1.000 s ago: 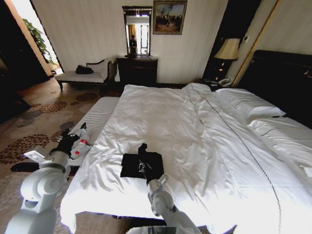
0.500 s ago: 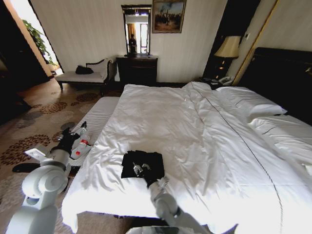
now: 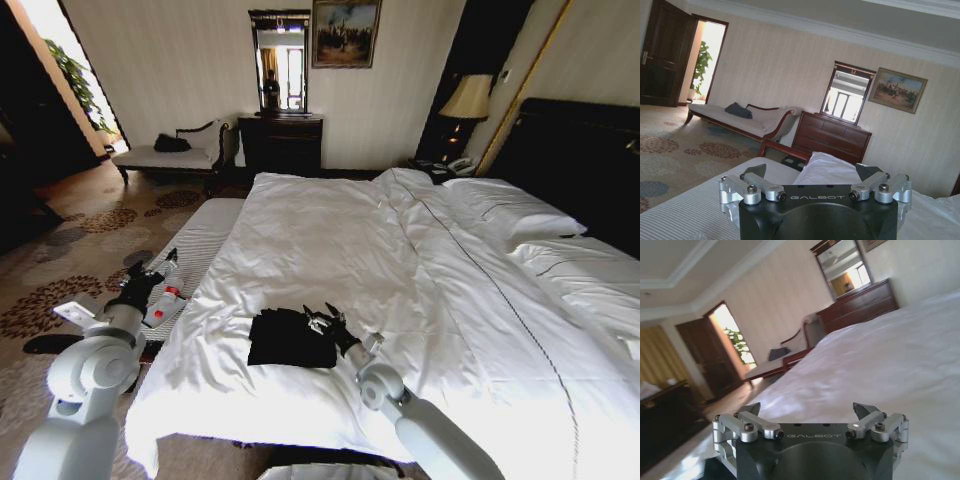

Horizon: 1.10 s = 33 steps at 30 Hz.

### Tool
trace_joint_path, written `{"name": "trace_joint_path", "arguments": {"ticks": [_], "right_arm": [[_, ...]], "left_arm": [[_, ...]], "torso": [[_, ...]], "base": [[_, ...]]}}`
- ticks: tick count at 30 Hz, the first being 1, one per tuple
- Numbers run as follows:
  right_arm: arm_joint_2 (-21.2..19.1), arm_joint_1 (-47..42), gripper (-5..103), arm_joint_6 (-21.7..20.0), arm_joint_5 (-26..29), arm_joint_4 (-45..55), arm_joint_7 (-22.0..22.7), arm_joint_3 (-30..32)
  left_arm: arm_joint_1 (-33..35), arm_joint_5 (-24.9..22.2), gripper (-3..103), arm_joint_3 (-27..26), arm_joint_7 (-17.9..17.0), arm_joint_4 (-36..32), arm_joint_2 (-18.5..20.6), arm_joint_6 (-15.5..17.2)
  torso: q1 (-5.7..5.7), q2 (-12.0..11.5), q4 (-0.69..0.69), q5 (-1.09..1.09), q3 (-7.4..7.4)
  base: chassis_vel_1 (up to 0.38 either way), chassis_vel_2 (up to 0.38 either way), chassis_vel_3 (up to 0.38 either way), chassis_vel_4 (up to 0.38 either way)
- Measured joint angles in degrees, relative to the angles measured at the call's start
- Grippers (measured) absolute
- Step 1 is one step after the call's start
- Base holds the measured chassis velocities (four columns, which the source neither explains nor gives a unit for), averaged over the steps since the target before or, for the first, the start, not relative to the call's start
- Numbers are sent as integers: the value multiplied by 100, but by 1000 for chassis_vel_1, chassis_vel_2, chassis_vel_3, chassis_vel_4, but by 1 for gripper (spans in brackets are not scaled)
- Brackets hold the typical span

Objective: Fold the clothes on the bed.

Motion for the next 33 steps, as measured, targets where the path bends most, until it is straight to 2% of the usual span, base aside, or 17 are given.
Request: {"name": "trace_joint_path", "arguments": {"ticks": [3,4,6,8,9,11,12,14,17,18,21,24,27,29,33], "right_arm": [[70,81,100,-30,-909,-296,113,493],[70,81,100,-30,-909,-296,113,493],[10,66,100,-9,-1333,-395,218,857],[-130,-149,100,316,-1575,-355,334,1418],[-130,-149,100,316,-1575,-355,334,1418],[-165,-540,100,598,-1998,-150,382,2055],[-165,-540,100,598,-1998,-150,382,2055],[-117,-1068,100,803,-2735,174,398,2638],[55,-1880,100,762,-3592,897,593,3258],[55,-1880,100,762,-3592,897,593,3258],[475,-2768,100,523,-3995,1934,827,3700],[704,-3196,100,340,-4020,2441,928,3835],[892,-3571,100,124,-3961,2948,1057,3940],[984,-3870,100,-69,-3879,3368,1093,4062],[1009,-4128,100,-31,-3789,3593,933,4274]], "left_arm": [[-7,69,100,5,77,217,102,-105],[-7,69,100,5,77,217,102,-105],[17,88,100,100,101,361,195,-213],[121,350,100,310,277,462,311,-489],[121,350,100,310,277,462,311,-489],[309,858,100,486,609,491,360,-872],[309,858,100,486,609,491,360,-872],[628,1328,100,557,884,435,310,-1150],[1116,1888,100,596,1289,235,114,-1469],[1116,1888,100,596,1289,235,114,-1469],[1623,2358,100,597,1673,-61,-177,-1856],[1857,2419,100,592,1752,-261,-307,-2002],[1994,2325,100,598,1750,-548,-430,-1995],[2106,2171,100,684,1751,-838,-502,-1874],[2202,2146,100,774,1753,-992,-548,-1802]], "torso": [[0,0,0,0,0],[0,0,0,0,0],[0,0,1,-1,0],[0,0,-2,-2,0],[0,0,-2,-2,0],[0,0,-3,1,-1],[0,0,-3,1,-1],[0,0,-4,-1,-1],[-1,0,0,-1,-2],[-1,0,0,-1,-2],[-2,1,0,-1,-2],[-2,1,-1,-1,-2],[-2,2,0,-3,-2],[-2,2,-1,-1,-2],[-2,2,-1,-2,-2]], "base": [[0,0,0,0],[0,0,0,0],[0,0,0,0],[0,0,0,0],[0,0,0,0],[0,0,0,0],[0,0,0,0],[0,0,0,0],[0,0,0,0],[0,0,0,0],[0,0,0,0],[0,0,0,0],[0,0,0,0],[0,0,0,0],[0,0,0,0]]}}
